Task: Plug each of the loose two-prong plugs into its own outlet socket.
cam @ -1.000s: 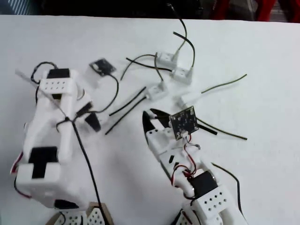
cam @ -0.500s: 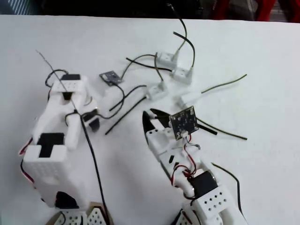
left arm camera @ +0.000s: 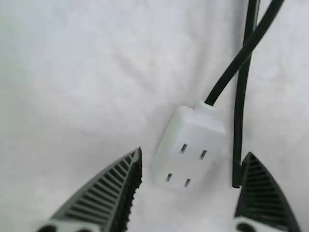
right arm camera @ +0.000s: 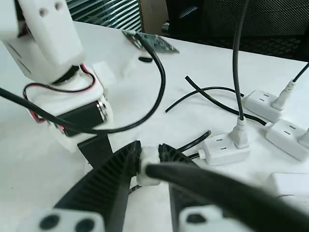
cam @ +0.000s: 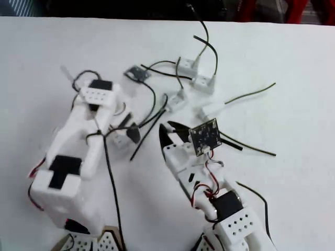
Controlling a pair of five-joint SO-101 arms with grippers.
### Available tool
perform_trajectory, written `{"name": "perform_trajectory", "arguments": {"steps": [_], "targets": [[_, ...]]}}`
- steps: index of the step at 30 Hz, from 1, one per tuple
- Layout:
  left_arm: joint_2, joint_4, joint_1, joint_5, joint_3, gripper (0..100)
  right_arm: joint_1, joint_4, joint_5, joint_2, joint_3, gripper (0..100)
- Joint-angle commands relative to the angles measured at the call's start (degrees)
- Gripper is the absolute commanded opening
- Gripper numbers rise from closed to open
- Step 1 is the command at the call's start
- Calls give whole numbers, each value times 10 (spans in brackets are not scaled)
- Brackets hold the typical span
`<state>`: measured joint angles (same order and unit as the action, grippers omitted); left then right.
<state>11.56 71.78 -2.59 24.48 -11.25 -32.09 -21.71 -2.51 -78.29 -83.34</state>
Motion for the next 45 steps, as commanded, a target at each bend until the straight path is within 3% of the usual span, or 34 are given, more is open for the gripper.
{"name": "perform_trajectory", "arguments": {"steps": [1,7,11,22,28,33,45], "targets": [[-105,25,26,15,18,325,6,7,1,0,9,17],[-223,76,95,14,16,324,2,7,1,1,9,17],[-284,51,149,17,-48,324,-2,7,1,1,6,17],[-509,-229,249,11,-437,324,-99,-17,1,2,10,17],[-580,-305,253,-29,-575,324,-155,-23,1,12,25,17],[-589,-359,255,-41,-622,324,-166,-18,1,115,85,17],[-585,-361,285,-41,-625,324,-167,-18,1,500,344,17]]}}
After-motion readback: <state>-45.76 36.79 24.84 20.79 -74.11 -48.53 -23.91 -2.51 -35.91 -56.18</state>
